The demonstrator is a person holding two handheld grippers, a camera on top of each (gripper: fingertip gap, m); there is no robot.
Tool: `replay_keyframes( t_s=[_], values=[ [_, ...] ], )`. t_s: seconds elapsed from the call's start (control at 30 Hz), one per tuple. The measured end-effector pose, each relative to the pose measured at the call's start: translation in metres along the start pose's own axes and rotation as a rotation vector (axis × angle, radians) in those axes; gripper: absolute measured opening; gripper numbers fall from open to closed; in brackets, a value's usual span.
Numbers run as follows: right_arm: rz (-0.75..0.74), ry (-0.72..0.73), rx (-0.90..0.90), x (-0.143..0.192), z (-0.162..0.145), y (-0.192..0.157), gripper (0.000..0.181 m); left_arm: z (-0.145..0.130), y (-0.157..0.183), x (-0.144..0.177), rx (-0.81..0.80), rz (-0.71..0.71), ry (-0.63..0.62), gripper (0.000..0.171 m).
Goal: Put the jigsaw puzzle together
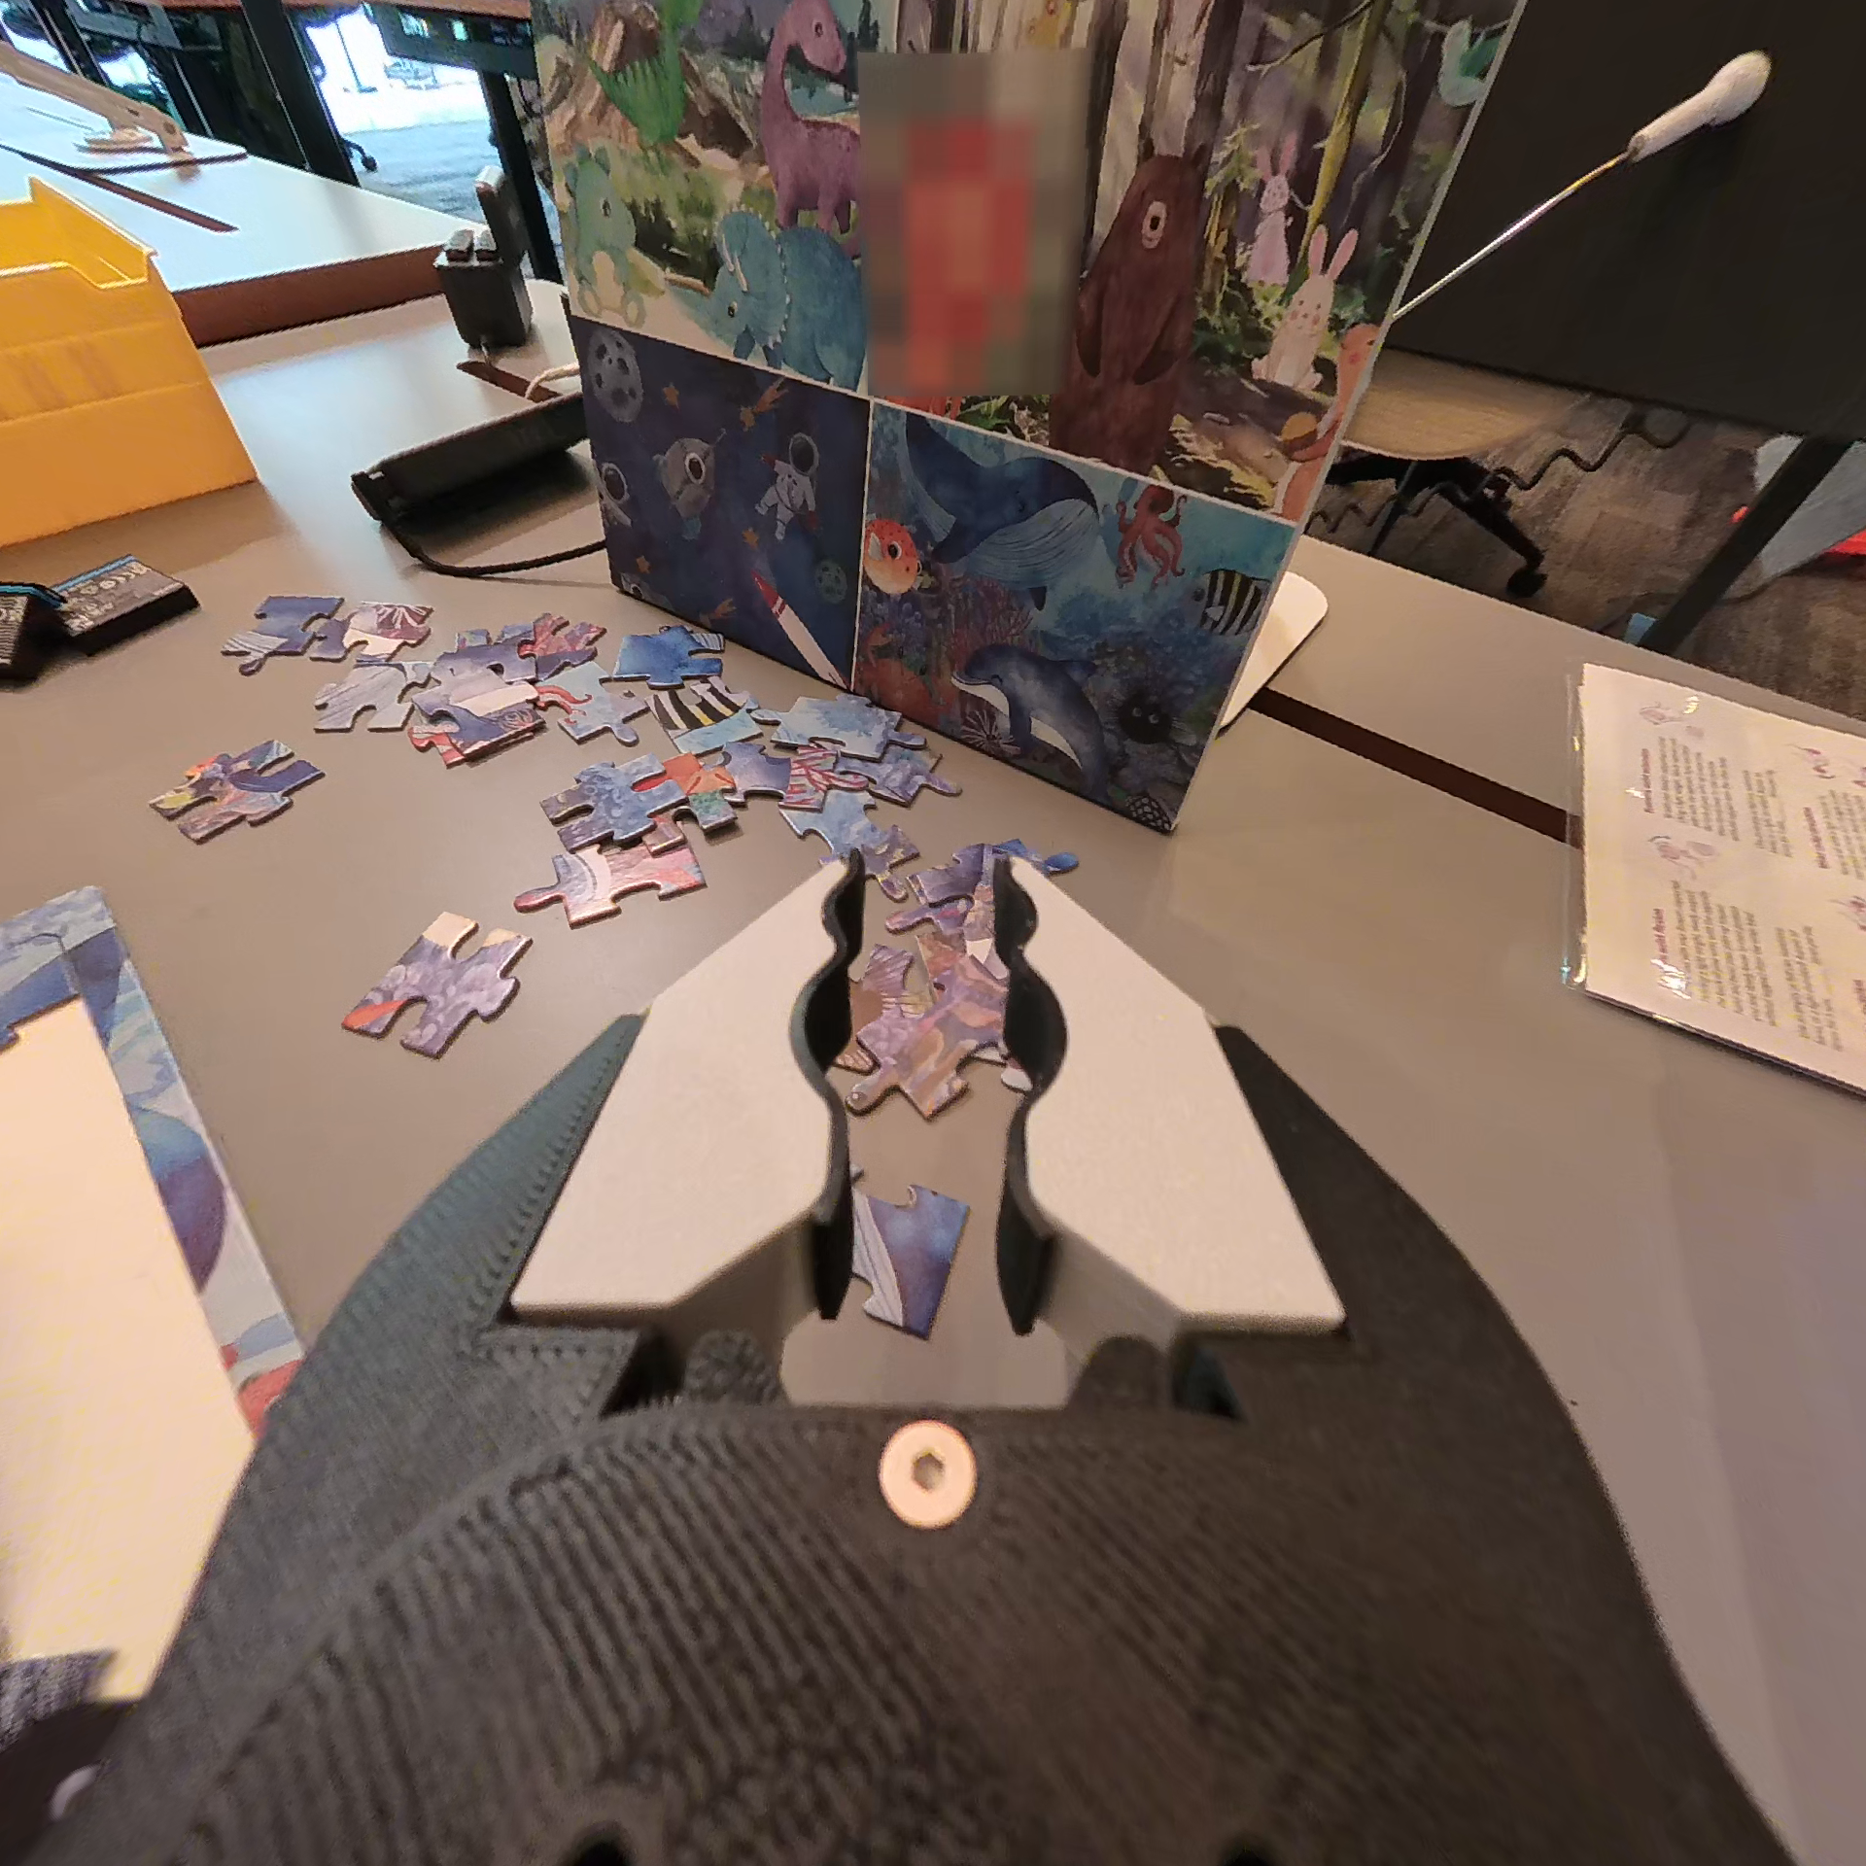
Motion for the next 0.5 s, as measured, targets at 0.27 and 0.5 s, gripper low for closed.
replay_keyframes(
  t_s=[0.27,0.5],
  values=[
    [-0.004,0.005,0.001,0.002,0.001,0.001,0.024,0.002,0.033,0.018,-0.002,-0.264,0.017,0.056],
    [-0.003,0.012,-0.003,0.003,0.002,0.001,0.024,0.012,0.014,0.012,0.015,-0.048,0.089,0.088]
  ],
)
Point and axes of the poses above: each gripper's, where its closed fingertips meet, x back along the fingers, z out of its top, y = z × x across the jaws, the point moved 5 cm from there along x, back along the fingers, and after that the axes turned 14 degrees about z, right-handed, at the moved point
